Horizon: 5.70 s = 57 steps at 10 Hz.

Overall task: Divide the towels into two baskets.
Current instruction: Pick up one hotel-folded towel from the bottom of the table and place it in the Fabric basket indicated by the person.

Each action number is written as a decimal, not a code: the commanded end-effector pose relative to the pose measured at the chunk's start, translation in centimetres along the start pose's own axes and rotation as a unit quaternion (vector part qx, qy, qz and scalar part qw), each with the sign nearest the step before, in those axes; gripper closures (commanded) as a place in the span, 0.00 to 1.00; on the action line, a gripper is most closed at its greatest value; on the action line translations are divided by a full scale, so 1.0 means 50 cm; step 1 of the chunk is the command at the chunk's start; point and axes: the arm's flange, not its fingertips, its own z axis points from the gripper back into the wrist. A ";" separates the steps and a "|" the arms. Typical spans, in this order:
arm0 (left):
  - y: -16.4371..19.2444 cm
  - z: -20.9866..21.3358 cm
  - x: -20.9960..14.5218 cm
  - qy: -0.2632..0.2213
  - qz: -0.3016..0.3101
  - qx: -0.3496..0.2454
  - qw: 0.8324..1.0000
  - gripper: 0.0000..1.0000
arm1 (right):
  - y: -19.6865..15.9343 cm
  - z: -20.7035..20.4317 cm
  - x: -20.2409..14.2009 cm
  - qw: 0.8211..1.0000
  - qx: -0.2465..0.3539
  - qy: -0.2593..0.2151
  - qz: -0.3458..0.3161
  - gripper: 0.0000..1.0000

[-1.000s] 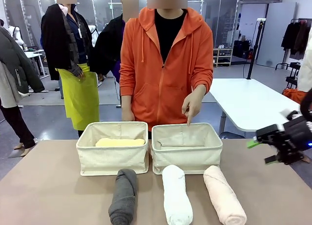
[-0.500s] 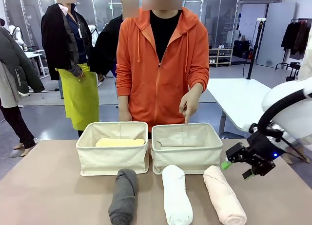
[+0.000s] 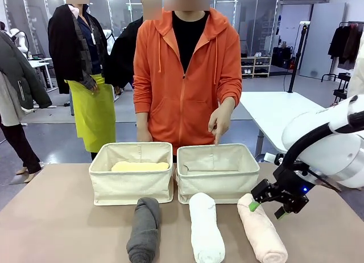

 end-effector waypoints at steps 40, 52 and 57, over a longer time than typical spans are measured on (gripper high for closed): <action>-0.003 0.006 0.000 -0.006 -0.008 -0.007 1.000 0.00 | 0.471 0.104 0.281 0.605 -0.254 0.137 0.742 0.63; -0.003 0.006 0.000 -0.006 -0.008 -0.007 1.000 0.00 | 0.354 -0.085 0.498 0.605 -0.209 0.150 0.753 0.63; -0.003 0.006 0.000 -0.006 -0.008 -0.007 1.000 0.00 | 0.302 -0.150 0.536 0.634 -0.197 0.156 0.732 0.63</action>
